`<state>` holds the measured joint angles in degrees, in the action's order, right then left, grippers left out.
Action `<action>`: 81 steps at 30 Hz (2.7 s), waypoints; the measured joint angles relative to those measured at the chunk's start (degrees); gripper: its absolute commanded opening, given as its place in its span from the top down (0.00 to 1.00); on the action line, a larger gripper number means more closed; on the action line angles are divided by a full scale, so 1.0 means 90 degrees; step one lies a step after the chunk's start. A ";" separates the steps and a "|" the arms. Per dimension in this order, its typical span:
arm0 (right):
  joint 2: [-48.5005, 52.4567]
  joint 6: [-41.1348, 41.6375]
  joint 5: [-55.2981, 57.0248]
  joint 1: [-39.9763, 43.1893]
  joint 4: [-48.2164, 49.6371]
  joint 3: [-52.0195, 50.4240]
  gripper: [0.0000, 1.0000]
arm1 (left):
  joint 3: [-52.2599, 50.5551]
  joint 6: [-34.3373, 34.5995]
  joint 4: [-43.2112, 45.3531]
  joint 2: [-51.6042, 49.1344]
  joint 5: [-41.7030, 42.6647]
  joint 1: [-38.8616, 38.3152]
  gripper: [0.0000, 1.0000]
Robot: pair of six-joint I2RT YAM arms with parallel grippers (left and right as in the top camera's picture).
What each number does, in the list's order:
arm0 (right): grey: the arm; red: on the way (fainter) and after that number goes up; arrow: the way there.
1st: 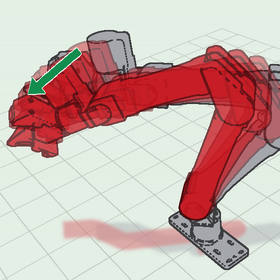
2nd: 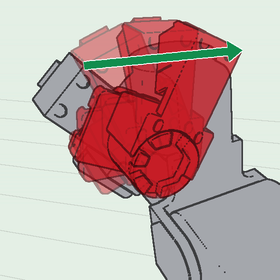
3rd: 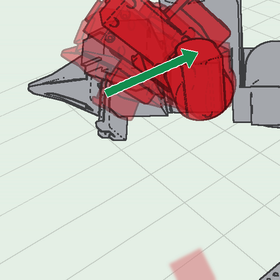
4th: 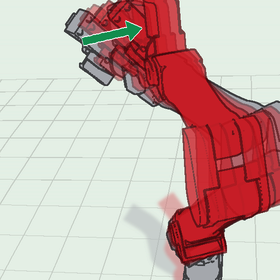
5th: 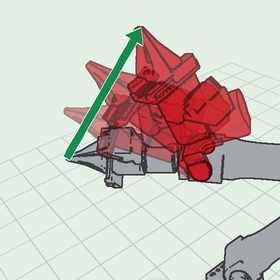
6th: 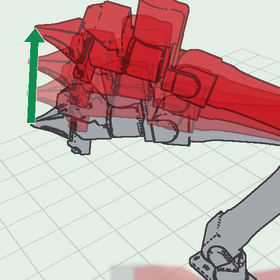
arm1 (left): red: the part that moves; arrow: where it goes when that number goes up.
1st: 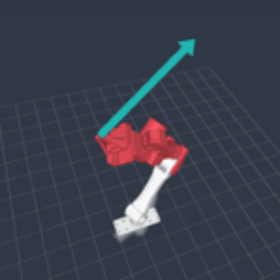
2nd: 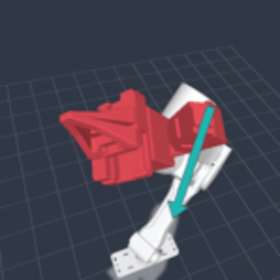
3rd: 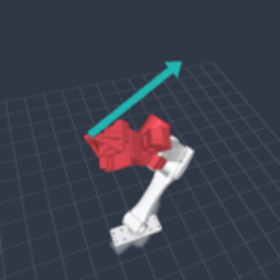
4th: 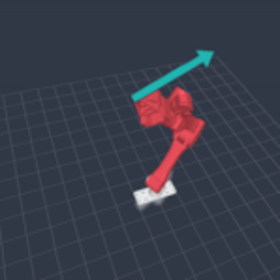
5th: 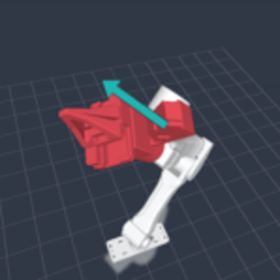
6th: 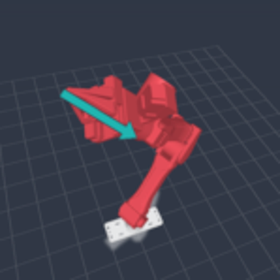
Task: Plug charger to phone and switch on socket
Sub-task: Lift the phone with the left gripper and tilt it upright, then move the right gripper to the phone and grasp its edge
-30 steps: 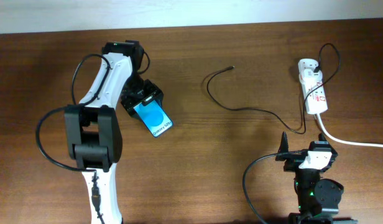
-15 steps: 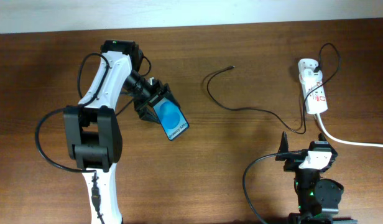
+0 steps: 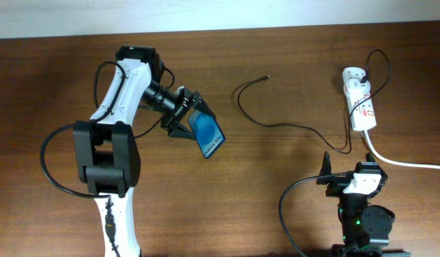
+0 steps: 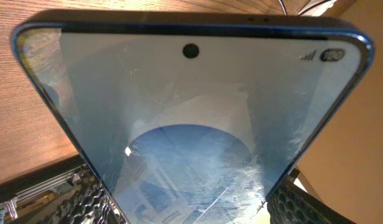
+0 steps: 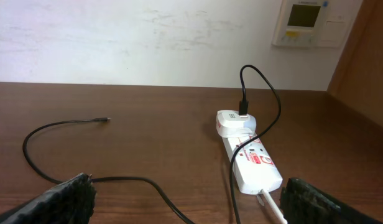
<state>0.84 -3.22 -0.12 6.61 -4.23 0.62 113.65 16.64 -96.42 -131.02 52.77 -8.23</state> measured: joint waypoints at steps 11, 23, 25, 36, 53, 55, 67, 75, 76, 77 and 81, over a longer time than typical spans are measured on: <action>0.0000 -0.0002 0.0000 0.0000 0.0000 0.0000 0.01 | 0.0000 -0.0029 -0.0002 0.0000 0.0078 0.0000 0.53; 0.0000 0.0000 0.0000 0.0000 0.0000 0.0000 0.01 | 0.0000 -0.0119 -0.0002 0.0000 0.0736 0.0000 0.53; 0.0000 0.0000 0.0000 0.0000 0.0000 0.0000 0.01 | 0.0000 -0.0119 -0.0002 0.0000 0.0741 0.0000 0.53; 0.0000 0.3609 -0.0911 0.0000 0.0102 0.0000 0.01 | 0.0000 -0.0119 -0.0002 0.0000 0.0760 0.0000 0.52; 0.0563 0.6028 -0.3155 0.0000 0.0160 0.0529 0.02 | 0.0000 -0.0119 -0.0002 0.0000 0.0763 0.0000 0.52; 0.1389 0.5496 -0.3160 0.0000 -0.0690 0.1600 0.02 | 0.0005 -0.0121 -0.0007 0.0000 0.0767 0.0000 0.52; 0.5175 0.4323 -0.2266 -0.2074 -0.3733 0.5909 0.02 | 0.0029 -0.0121 -0.0005 0.0000 0.0784 0.0000 0.52; 0.7337 0.4707 -0.0753 -0.4578 -0.1569 0.5955 0.01 | 0.0029 -0.0124 -0.0005 0.0000 0.0789 0.0000 0.52; 0.7672 0.4716 -0.0729 -0.4794 -0.1418 0.5955 0.01 | 0.0029 -0.0124 -0.0005 0.0000 0.0782 0.0000 0.52; 0.7830 0.4716 -0.0704 -0.4898 -0.1311 0.5955 0.01 | 0.0029 -0.0124 -0.0005 0.0000 0.0782 0.0000 0.52; 0.8544 0.4721 -0.0299 -0.5185 -0.0809 0.5955 0.12 | 0.0029 -0.0124 -0.0005 0.0000 0.0782 0.0000 0.52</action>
<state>77.73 39.27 -2.81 -40.05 -11.51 54.22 113.91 15.53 -96.47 -131.02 59.81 -8.23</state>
